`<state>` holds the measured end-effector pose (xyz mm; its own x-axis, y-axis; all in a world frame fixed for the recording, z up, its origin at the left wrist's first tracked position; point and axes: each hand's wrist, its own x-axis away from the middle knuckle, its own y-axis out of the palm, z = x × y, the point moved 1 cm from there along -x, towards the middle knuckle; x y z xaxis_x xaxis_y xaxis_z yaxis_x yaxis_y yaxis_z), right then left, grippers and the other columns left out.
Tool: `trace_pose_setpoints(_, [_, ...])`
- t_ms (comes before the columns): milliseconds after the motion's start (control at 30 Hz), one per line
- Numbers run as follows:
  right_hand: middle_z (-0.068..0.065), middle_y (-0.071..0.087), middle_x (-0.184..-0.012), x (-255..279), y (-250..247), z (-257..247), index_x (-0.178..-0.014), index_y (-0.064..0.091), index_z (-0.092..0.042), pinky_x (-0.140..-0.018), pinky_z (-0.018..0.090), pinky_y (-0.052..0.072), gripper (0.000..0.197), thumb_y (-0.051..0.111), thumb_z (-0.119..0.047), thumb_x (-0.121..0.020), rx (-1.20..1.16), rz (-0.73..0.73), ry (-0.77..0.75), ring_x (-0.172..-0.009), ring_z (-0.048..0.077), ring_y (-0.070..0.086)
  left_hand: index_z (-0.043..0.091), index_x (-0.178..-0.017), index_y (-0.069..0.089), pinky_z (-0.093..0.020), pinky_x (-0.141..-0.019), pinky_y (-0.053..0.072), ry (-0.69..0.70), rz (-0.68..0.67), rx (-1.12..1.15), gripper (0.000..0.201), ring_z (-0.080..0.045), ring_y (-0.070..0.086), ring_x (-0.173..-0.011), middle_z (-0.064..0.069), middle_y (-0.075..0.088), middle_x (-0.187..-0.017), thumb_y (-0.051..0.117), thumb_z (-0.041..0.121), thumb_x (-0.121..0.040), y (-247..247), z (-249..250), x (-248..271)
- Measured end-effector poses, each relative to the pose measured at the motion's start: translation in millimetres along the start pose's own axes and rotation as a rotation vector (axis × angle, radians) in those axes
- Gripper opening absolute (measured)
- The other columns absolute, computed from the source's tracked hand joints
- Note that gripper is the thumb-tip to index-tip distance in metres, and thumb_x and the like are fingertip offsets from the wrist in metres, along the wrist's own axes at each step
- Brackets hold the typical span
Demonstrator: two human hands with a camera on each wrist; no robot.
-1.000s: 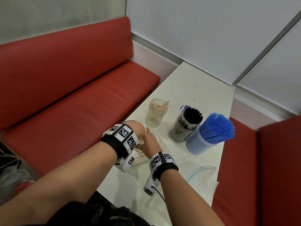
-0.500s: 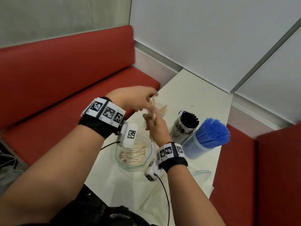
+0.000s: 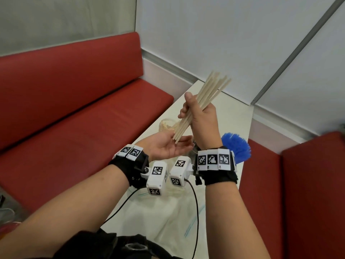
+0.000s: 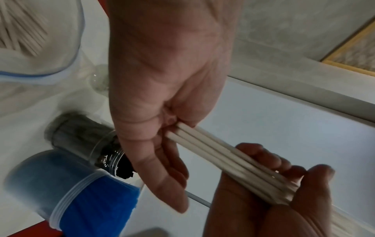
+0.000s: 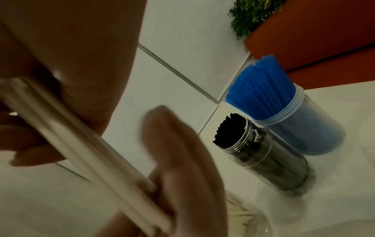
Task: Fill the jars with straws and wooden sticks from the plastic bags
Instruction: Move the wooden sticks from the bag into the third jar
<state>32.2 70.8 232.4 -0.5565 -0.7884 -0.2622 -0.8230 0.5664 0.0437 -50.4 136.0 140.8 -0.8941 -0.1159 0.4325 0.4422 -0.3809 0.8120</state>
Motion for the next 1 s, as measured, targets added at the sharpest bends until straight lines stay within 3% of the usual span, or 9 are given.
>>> trace_pose_setpoints(67, [0.012,0.059,-0.071,4,-4,0,-0.087,0.062,-0.007,-0.063,0.028,0.052,0.020,0.069,-0.024,-0.096,0.027,0.010,-0.004,-0.065,0.022,0.059,-0.011,-0.081,0.071,-0.033,-0.058,0.061,-0.012,0.007,0.018,0.039,-0.030,0.072,-0.072,-0.019,0.068,-0.083,0.050,0.017,-0.099,3,1,-1])
trace_pose_setpoints(167, [0.008,0.056,-0.069,6,-9,-2,-0.096,0.061,-0.009,-0.064,0.031,0.051,0.013,0.071,-0.018,-0.094,0.016,0.028,0.004,-0.064,0.021,0.056,-0.005,-0.083,0.064,-0.026,-0.050,0.059,-0.039,0.027,0.018,0.029,-0.022,0.069,-0.063,-0.014,0.064,-0.075,0.054,0.017,-0.097,3,0,-2])
trace_pose_setpoints(333, [0.002,0.046,-0.061,9,-12,3,-0.089,0.059,-0.010,-0.062,0.034,0.046,0.018,0.071,-0.023,-0.094,-0.020,0.040,0.060,-0.057,0.019,0.048,-0.001,-0.079,0.064,-0.020,-0.042,0.054,-0.069,0.042,0.033,0.032,-0.014,0.064,-0.052,-0.010,0.059,-0.071,0.056,0.024,-0.097,4,0,-6])
trace_pose_setpoints(500, [0.005,0.055,-0.063,9,-12,4,-0.069,0.058,-0.017,-0.076,0.042,0.048,0.028,0.073,-0.027,-0.091,0.009,-0.001,0.060,-0.069,0.026,0.054,0.002,-0.075,0.063,-0.018,-0.036,0.049,-0.123,0.081,0.014,0.037,-0.012,0.060,-0.044,-0.008,0.058,-0.067,0.053,0.028,-0.100,0,2,-9])
trace_pose_setpoints(567, [0.003,0.050,-0.060,7,-10,4,-0.065,0.052,-0.019,-0.074,0.041,0.050,0.034,0.071,-0.026,-0.093,-0.021,-0.016,0.085,-0.064,0.025,0.054,0.002,-0.075,0.064,-0.018,-0.035,0.048,-0.119,0.087,-0.001,0.037,-0.012,0.060,-0.045,-0.008,0.059,-0.069,0.055,0.029,-0.099,-3,3,-9])
trace_pose_setpoints(633, [0.004,0.049,-0.059,5,-11,6,-0.064,0.050,-0.019,-0.072,0.039,0.053,0.037,0.069,-0.026,-0.095,-0.037,-0.043,0.097,-0.063,0.025,0.060,0.006,-0.080,0.061,-0.014,-0.029,0.039,-0.107,0.115,-0.013,0.029,-0.008,0.054,-0.040,-0.007,0.057,-0.067,0.056,0.028,-0.098,-7,6,-10])
trace_pose_setpoints(767, [0.016,0.069,-0.078,2,-25,10,-0.071,0.063,-0.013,-0.084,0.039,0.057,0.028,0.068,-0.024,-0.096,0.047,-0.109,0.138,-0.090,0.030,0.074,0.013,-0.092,0.054,-0.011,-0.023,0.017,-0.053,0.198,-0.010,0.017,-0.002,0.036,-0.031,-0.003,0.051,-0.062,0.050,0.028,-0.101,-33,11,-13])
trace_pose_setpoints(833, [0.021,0.073,-0.091,1,-33,15,-0.078,0.068,-0.009,-0.080,0.036,0.057,0.024,0.069,-0.025,-0.095,0.207,-0.172,0.218,-0.088,0.024,0.071,0.014,-0.091,0.051,-0.012,-0.023,0.015,-0.043,0.233,-0.080,0.015,-0.001,0.032,-0.031,-0.002,0.050,-0.063,0.049,0.026,-0.101,-47,10,-12])
trace_pose_setpoints(1000, [0.020,0.073,-0.087,-1,-39,27,-0.095,0.071,0.002,-0.061,0.028,0.059,0.017,0.074,-0.015,-0.091,0.275,-0.355,0.442,-0.073,0.024,0.072,0.013,-0.081,0.050,-0.014,-0.024,0.016,-0.044,0.276,-0.183,0.021,-0.002,0.029,-0.032,0.002,0.048,-0.063,0.057,0.026,-0.096,-71,7,-14])
